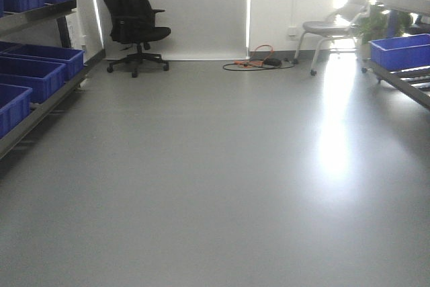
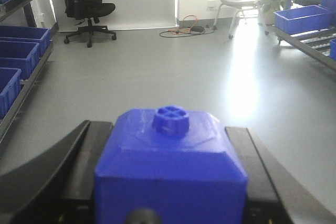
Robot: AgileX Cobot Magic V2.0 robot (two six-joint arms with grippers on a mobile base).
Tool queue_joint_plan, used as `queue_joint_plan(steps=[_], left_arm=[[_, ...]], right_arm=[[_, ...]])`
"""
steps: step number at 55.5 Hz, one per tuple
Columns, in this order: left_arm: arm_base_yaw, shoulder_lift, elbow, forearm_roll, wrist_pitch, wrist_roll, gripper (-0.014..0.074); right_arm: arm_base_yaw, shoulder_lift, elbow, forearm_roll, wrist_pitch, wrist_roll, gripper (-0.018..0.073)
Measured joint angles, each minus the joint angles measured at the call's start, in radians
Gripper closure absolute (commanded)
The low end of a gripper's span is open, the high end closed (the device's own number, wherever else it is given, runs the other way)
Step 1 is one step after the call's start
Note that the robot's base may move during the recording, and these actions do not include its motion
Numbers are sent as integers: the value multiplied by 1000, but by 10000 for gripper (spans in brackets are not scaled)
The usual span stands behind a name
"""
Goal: Pick and sort blue part to right shelf
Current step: 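Drive the base up to the rack of open blue bins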
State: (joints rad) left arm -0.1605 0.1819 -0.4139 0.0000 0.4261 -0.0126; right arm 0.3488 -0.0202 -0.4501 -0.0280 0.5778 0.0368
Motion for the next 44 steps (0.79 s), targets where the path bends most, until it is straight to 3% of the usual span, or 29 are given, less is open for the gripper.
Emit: queue_joint_plan(steps=[44], left_arm=[[0, 0, 0, 0, 0, 2, 264]], right_arm=[[2, 0, 0, 0, 0, 0, 375]])
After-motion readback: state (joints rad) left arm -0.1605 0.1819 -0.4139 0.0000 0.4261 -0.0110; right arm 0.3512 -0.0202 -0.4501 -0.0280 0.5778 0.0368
